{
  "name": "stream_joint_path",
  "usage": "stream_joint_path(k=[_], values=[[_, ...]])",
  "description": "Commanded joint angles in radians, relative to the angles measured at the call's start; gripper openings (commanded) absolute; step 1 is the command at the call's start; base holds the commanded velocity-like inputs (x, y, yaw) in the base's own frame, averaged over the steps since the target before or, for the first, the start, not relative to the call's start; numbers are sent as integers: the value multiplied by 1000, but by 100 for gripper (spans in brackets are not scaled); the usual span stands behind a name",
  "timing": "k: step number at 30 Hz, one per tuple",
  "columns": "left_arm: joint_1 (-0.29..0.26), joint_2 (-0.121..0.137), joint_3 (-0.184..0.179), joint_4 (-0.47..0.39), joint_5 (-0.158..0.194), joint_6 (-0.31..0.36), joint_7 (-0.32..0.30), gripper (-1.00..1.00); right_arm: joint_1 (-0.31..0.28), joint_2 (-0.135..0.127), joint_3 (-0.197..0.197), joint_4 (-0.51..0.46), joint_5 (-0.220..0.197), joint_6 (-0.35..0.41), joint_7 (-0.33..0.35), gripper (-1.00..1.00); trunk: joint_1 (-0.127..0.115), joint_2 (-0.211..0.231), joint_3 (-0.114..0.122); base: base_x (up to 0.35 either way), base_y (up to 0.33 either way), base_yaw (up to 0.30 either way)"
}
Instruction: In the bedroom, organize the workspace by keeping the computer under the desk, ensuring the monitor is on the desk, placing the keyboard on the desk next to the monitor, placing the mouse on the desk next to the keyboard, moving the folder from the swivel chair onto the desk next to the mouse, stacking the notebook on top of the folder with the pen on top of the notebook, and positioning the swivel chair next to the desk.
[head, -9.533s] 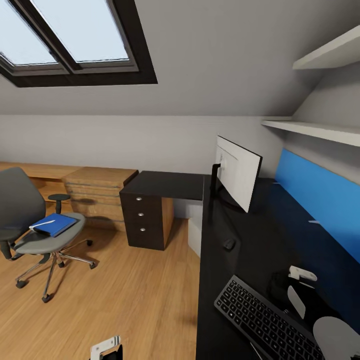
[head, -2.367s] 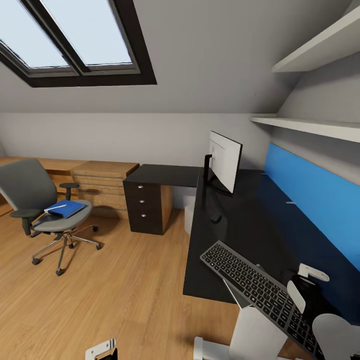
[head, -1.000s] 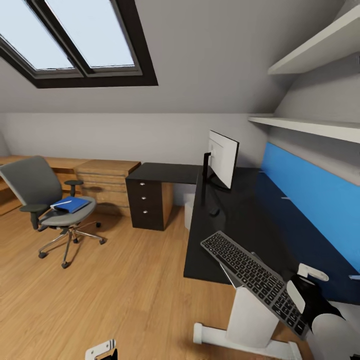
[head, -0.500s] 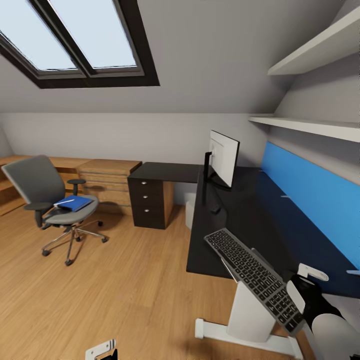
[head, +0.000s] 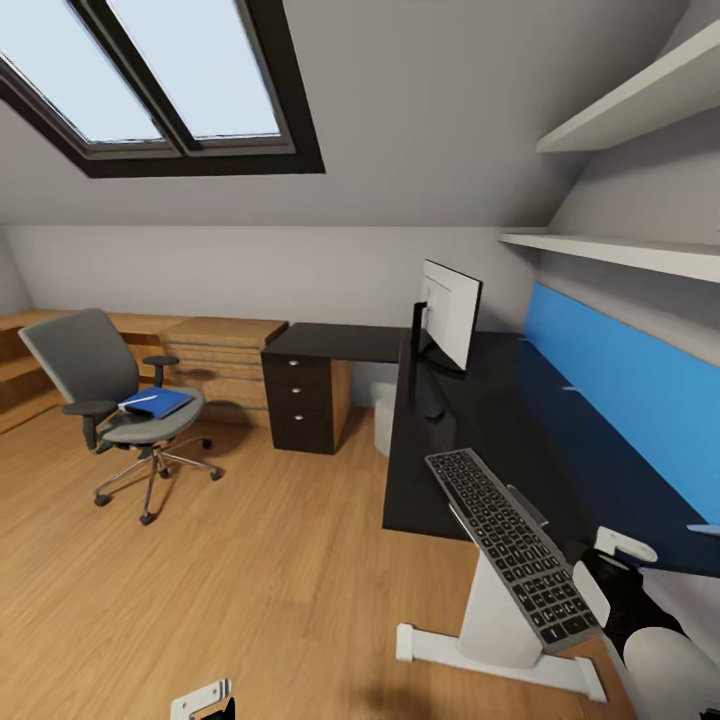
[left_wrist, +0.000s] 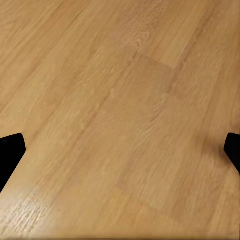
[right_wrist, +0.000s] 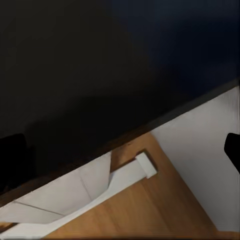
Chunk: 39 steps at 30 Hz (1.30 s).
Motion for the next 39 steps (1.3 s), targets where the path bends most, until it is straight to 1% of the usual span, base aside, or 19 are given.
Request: stream_joint_path(k=[1,17,34,39], values=[[-1,0,0,0,10,-3,1,100,1,0,1,2,-13,12,-3,100,0,-1,-1,-111,79,0],[-1,-1,0,0,10,-3,1,100,1,0,2,2,-13,12,-3,100,0,-1,-1,-128,74,0],[-1,-2,0,1,10,-3,1,100,1,0,0,0,-13,7,-2,100,0,-1,-1,-12,4,0],[-1,-1,0,1,10,-3,1,100,1,0,0,-1,-13,5,-1,100,0,-1,-1,-206,0,0]])
